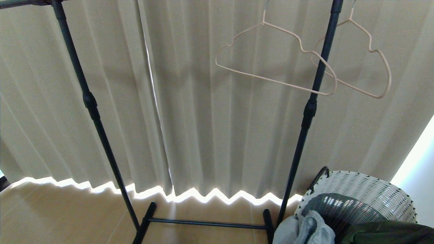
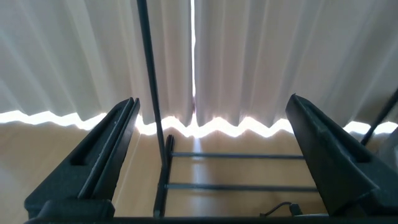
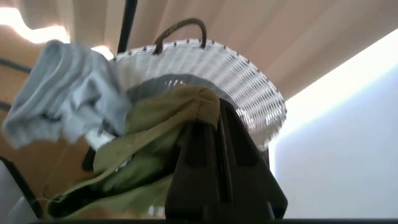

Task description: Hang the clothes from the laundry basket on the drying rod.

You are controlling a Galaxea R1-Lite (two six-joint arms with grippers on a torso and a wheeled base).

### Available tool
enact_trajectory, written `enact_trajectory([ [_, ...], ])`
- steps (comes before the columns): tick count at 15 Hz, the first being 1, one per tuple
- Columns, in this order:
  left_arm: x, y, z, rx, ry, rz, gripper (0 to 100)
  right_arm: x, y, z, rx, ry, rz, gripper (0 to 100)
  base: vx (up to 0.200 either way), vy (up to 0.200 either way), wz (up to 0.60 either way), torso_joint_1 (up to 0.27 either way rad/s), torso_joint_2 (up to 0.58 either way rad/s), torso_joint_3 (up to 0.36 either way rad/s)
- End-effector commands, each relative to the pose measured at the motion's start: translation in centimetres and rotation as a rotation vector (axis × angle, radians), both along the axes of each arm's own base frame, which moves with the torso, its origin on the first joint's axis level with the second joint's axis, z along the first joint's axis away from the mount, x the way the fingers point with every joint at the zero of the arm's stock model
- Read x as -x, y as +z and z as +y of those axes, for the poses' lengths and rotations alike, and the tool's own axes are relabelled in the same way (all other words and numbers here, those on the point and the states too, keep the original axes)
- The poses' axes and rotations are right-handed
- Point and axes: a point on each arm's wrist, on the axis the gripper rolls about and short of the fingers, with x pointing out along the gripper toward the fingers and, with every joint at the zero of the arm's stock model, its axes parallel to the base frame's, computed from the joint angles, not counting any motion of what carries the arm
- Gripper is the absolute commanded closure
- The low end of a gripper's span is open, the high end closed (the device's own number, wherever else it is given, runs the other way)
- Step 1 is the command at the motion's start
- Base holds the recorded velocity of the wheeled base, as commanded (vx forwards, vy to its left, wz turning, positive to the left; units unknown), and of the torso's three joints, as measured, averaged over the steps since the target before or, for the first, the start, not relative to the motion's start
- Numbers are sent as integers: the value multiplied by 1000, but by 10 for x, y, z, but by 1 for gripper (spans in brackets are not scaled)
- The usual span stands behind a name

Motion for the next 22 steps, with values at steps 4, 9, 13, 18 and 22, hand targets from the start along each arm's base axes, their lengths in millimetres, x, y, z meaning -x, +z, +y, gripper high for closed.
enact_trajectory([
  [4, 0, 0, 0, 0, 0, 1, 0, 0, 0, 0, 1, 0, 0, 100, -200, 0, 0, 2, 2, 1],
  [9, 0, 0, 0, -1, 0, 1, 0, 0, -1, 0, 1, 2, 2, 100, 0, 0, 0, 0, 0, 0],
  [13, 0, 1, 0, -1, -2, 0, 0, 0, -1, 0, 0, 3, 3, 100, 0, 0, 0, 0, 0, 0],
  [18, 0, 0, 0, -1, 0, 1, 0, 0, 0, 1, -6, 20, 0, 100, 0, 200, 0, 2, 5, 2],
  [22, 0, 0, 0, 0, 0, -2, 0, -1, 5, 1, -6, 20, -18, 100, 0, 150, 0, 4, 2, -1],
])
